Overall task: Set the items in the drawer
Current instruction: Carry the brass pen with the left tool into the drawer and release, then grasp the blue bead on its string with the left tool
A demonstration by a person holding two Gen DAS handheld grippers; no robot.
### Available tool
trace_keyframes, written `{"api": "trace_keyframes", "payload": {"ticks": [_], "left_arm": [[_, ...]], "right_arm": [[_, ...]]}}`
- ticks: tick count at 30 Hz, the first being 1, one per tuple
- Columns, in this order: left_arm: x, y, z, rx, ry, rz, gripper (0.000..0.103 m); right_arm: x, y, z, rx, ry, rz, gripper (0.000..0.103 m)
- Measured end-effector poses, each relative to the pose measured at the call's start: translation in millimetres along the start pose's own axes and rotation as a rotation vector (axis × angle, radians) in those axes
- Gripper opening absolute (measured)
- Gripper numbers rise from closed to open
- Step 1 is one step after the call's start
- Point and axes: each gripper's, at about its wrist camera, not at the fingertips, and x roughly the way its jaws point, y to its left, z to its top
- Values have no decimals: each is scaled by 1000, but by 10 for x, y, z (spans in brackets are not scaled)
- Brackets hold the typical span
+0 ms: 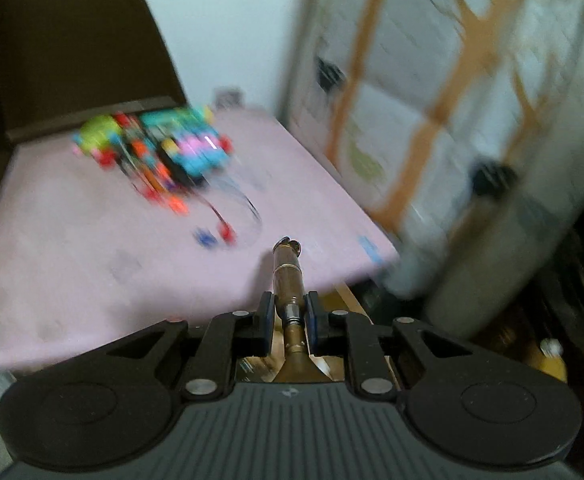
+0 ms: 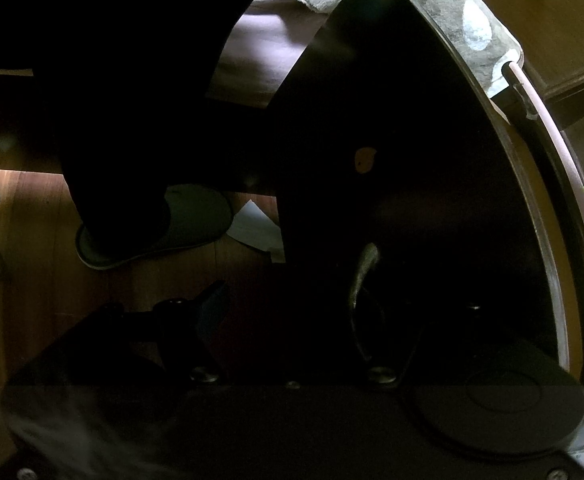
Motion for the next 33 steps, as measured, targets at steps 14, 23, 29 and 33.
{"api": "trace_keyframes", "payload": {"ticks": [14,23,29,33], "left_arm": [[1155,334,-644,-96,191,124,14],[1678,433,-717,-124,260,190,15],[1747,473,-771,-138,312,198,22],[1657,429,-741,-139,291,180,64]], "right_arm": [[11,11,-8,-9,-4,0,71],[7,14,-18,-14,-7,1,71],[9,12,-22,-14,-7,1,71],[19,7,-16,-14,-6,2,71]]}}
